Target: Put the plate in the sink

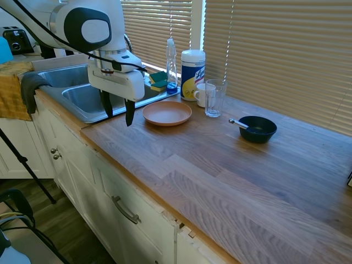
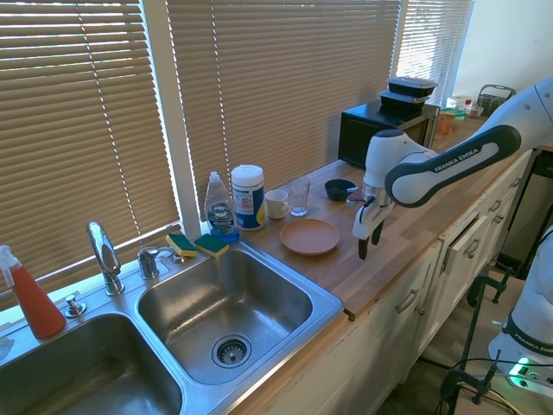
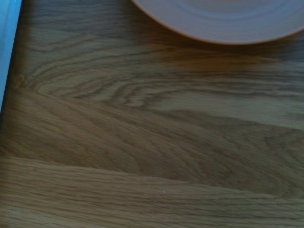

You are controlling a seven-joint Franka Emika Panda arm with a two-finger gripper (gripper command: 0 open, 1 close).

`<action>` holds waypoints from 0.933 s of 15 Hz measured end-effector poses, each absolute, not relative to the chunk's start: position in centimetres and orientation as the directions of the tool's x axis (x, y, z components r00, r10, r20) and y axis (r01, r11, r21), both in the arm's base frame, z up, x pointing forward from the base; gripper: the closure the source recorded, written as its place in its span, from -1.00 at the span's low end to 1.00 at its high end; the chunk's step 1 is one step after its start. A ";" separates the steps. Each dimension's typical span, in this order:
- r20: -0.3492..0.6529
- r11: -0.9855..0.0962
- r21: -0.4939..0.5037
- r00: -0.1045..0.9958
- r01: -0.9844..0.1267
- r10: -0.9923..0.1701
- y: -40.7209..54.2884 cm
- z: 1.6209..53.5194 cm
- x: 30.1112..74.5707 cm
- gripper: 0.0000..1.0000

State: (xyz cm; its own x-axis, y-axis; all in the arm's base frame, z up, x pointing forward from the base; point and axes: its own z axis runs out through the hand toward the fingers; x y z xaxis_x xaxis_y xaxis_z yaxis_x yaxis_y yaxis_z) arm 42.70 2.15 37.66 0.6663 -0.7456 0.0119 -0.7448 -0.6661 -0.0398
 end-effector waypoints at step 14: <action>0.007 -0.538 -0.156 0.543 -0.829 -0.839 -8.0 39.9 53.0 -1.00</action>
State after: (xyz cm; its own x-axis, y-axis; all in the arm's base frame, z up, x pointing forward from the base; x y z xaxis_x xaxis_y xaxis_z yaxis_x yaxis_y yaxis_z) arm 52.98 -7.96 39.88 0.5434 -0.8394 0.0074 -0.8286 -0.5377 -0.1557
